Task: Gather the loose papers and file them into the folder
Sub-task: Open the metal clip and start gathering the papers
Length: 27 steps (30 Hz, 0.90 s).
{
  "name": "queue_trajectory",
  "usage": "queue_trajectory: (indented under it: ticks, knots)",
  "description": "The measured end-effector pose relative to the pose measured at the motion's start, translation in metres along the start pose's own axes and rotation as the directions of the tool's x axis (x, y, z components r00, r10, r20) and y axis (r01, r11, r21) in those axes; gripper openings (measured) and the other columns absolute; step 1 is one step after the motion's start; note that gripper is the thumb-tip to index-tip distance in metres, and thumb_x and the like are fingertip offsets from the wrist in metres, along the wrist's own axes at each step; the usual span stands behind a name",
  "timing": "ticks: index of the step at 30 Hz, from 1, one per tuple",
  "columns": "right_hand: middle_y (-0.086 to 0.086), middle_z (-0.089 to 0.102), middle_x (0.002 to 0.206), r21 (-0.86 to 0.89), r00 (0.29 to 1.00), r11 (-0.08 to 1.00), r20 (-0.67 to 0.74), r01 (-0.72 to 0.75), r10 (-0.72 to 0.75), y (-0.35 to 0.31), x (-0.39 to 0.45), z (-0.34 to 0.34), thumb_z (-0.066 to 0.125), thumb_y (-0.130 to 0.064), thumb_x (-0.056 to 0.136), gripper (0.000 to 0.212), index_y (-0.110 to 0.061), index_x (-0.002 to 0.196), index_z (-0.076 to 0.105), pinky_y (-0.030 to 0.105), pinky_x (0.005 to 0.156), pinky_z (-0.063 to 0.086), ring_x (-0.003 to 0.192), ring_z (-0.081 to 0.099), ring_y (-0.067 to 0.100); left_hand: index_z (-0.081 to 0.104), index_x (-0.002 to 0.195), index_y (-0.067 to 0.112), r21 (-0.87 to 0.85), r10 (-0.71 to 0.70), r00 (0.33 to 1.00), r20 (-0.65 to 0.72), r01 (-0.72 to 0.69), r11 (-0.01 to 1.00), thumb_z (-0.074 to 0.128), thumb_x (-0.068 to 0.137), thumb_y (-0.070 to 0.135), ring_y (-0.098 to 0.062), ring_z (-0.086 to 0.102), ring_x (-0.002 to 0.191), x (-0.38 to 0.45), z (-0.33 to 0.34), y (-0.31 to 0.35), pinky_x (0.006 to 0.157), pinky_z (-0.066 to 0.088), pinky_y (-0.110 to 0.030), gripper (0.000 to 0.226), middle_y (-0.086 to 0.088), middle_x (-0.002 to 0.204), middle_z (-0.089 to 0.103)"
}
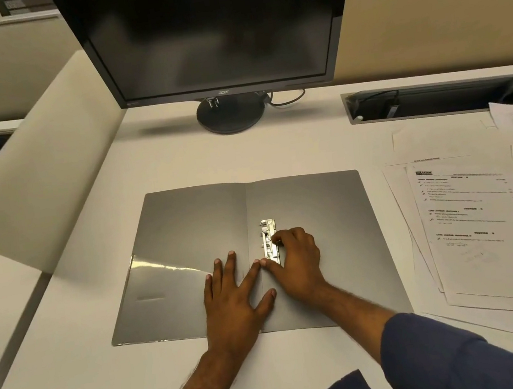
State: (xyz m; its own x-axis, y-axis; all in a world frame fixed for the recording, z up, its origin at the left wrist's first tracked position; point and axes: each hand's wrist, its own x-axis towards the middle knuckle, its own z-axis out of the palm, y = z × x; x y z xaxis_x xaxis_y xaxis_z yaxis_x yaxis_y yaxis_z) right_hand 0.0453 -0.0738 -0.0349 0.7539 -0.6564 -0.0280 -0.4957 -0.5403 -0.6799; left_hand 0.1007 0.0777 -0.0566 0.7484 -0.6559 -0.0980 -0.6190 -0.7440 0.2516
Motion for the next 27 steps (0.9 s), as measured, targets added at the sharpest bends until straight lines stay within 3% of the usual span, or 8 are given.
queue_trajectory:
  ticks: [7, 16, 21, 27]
  knots:
    - [0.002, 0.053, 0.129, 0.094, 1.0, 0.996, -0.002, -0.004, 0.004, 0.001, -0.001, 0.002, 0.072, -0.033, 0.084, 0.049, -0.017, 0.127, 0.053, 0.028, 0.099, 0.035, 0.118, 0.045, 0.018, 0.013, 0.151, 0.051, -0.022, 0.002, 1.0, 0.006, -0.002, 1.0, 0.007, 0.077, 0.085, -0.017, -0.012, 0.152, 0.0, 0.0, -0.001, 0.122, -0.008, -0.042, 0.082, 0.01, 0.165, -0.009]
    - [0.002, 0.05, 0.129, 0.091, 1.0, 0.996, -0.013, -0.02, 0.021, 0.001, 0.001, 0.002, 0.075, -0.032, 0.08, 0.051, -0.018, 0.125, 0.056, 0.032, 0.1, 0.037, 0.119, 0.043, 0.02, 0.018, 0.151, 0.049, -0.035, 0.021, 1.0, -0.019, -0.021, 0.999, 0.014, 0.081, 0.083, -0.017, -0.008, 0.153, 0.0, 0.0, -0.004, 0.122, -0.004, -0.041, 0.079, 0.01, 0.166, -0.003]
    - [0.0, 0.06, 0.11, 0.275, 0.994, 0.961, -0.112, 0.012, 0.02, 0.006, 0.0, -0.005, 0.074, -0.033, 0.081, 0.038, -0.015, 0.111, 0.061, 0.036, 0.092, 0.044, 0.103, 0.051, 0.016, 0.021, 0.151, 0.048, -0.041, 0.031, 0.999, -0.028, -0.032, 0.999, 0.014, 0.08, 0.083, -0.019, -0.004, 0.153, 0.0, -0.001, -0.003, 0.123, 0.0, -0.043, 0.079, 0.009, 0.166, 0.0]
    - [-0.005, 0.064, 0.08, 0.399, 0.991, 0.917, -0.113, -0.026, 0.077, -0.004, 0.016, -0.023, 0.06, -0.055, 0.086, 0.036, -0.019, 0.085, 0.065, 0.033, 0.072, 0.051, 0.077, 0.059, 0.012, 0.015, 0.152, 0.049, -0.012, 0.031, 0.999, -0.02, -0.031, 0.999, 0.011, 0.08, 0.084, -0.019, -0.006, 0.153, -0.001, 0.001, -0.004, 0.122, -0.003, -0.043, 0.08, 0.009, 0.166, -0.004]
